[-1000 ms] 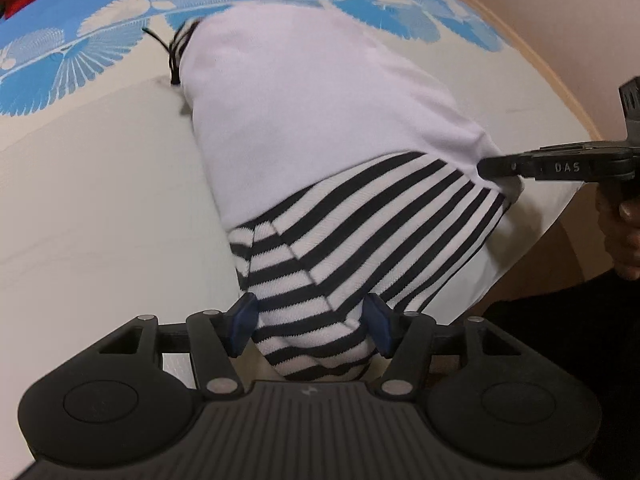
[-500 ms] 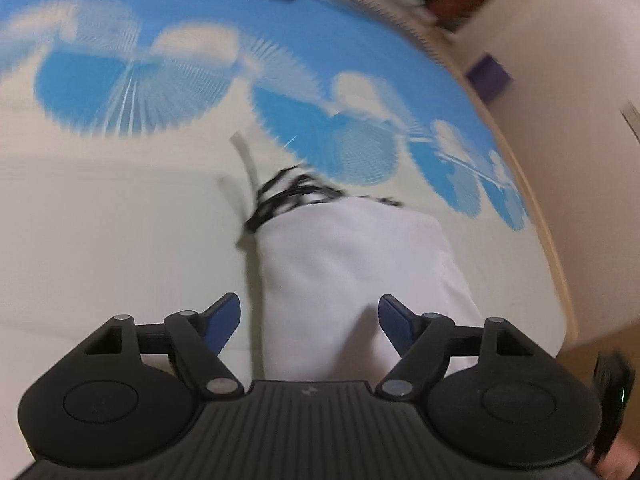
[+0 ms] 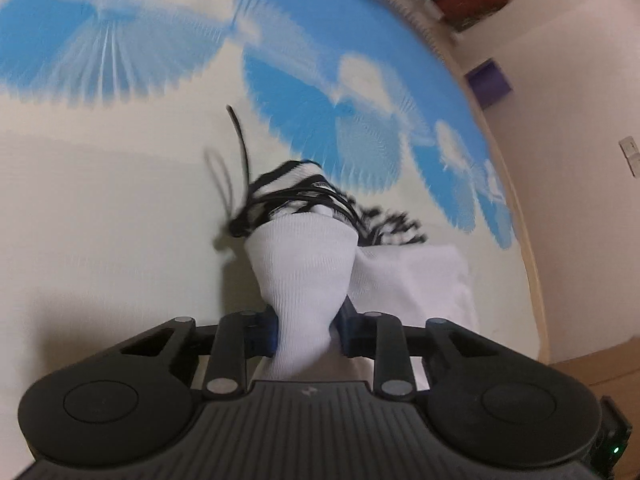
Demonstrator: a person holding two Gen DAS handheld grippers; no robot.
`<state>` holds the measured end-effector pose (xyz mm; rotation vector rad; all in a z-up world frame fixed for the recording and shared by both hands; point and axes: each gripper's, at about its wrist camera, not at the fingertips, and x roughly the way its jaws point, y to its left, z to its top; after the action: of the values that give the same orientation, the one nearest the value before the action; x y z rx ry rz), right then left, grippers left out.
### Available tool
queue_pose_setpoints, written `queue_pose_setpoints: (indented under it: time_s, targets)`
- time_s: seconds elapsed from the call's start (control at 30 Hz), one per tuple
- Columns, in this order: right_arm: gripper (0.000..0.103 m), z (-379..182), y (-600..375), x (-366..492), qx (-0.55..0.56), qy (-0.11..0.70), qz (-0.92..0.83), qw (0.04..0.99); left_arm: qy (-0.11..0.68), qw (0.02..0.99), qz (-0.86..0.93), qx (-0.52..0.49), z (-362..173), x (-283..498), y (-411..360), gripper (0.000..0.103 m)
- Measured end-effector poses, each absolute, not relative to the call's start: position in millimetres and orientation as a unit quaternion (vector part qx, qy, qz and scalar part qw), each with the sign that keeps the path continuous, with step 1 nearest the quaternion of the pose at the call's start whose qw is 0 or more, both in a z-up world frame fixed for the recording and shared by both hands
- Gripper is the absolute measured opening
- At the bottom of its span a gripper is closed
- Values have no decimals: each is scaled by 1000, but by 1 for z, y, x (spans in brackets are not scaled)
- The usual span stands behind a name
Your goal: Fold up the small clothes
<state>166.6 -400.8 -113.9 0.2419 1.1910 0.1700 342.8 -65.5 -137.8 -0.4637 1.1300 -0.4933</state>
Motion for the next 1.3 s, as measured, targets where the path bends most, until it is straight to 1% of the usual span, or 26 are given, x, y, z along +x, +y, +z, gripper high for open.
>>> queue_pose_setpoints:
  time_s: [0.1, 0.17, 0.23, 0.27, 0.33, 0.43, 0.5, 0.53, 0.63, 0.73, 0.8, 0.83, 0.87, 0.9, 0.93, 1.0, 1.07, 1.17, 1.2, 1.23, 1.3]
  targets:
    - [13, -102, -389, 177, 140, 527, 103, 832, 479, 832, -205, -192, -106, 346, -37, 28]
    - [10, -95, -377, 185, 163, 504, 116, 840, 461, 849, -186, -179, -95, 351, -12, 30]
    - [9, -89, -360, 194, 174, 489, 133, 845, 451, 859, -171, -171, -92, 357, 10, 39]
    - [9, -89, -351, 198, 172, 487, 139, 845, 447, 862, -162, -173, -91, 358, 19, 47]
    - [9, -90, -331, 205, 160, 494, 144, 843, 443, 868, -132, -181, -89, 356, 36, 50]
    - [9, -93, -310, 210, 136, 507, 139, 839, 407, 893, -112, -157, -69, 338, 53, 51]
    - [9, -93, -312, 213, 146, 509, 129, 838, 380, 907, -117, -142, -48, 322, 60, 61]
    - [9, -93, -312, 214, 149, 511, 124, 837, 372, 909, -124, -141, -36, 312, 62, 62]
    - [9, -94, -308, 213, 140, 515, 113, 838, 397, 897, -146, -131, -18, 290, 57, 63]
    - [9, -92, -307, 209, 143, 513, 102, 840, 443, 879, -161, -64, -30, 271, 29, 60]
    - [9, -92, -307, 208, 147, 512, 94, 841, 462, 869, -179, -6, -64, 258, 7, 46]
    - [9, -92, -307, 208, 148, 512, 90, 841, 508, 842, -175, 52, -98, 252, -6, 46]
    - [9, -92, -307, 207, 146, 513, 83, 842, 536, 819, -166, 121, -122, 244, -18, 48]
    - [9, -93, -306, 206, 147, 517, 80, 840, 518, 823, -171, 157, -123, 239, -26, 48]
    - [8, -94, -306, 206, 147, 521, 73, 838, 504, 828, -176, 169, -118, 237, -31, 47]
    - [8, -92, -306, 206, 146, 518, 60, 841, 505, 835, -172, 136, -116, 234, -22, 47]
    - [10, -86, -311, 206, 162, 502, 54, 848, 505, 838, -171, 114, -111, 233, -11, 50]
    - [12, -64, -319, 207, 174, 439, 46, 880, 504, 846, -159, 70, -103, 234, 5, 51]
    - [21, -58, -322, 210, 183, 416, 45, 890, 504, 848, -155, 58, -102, 234, 9, 51]
    - [34, -54, -326, 214, 192, 398, 40, 896, 503, 850, -151, 49, -99, 233, 12, 51]
    - [44, -52, -335, 226, 215, 374, 33, 901, 499, 855, -140, 39, -95, 233, 13, 51]
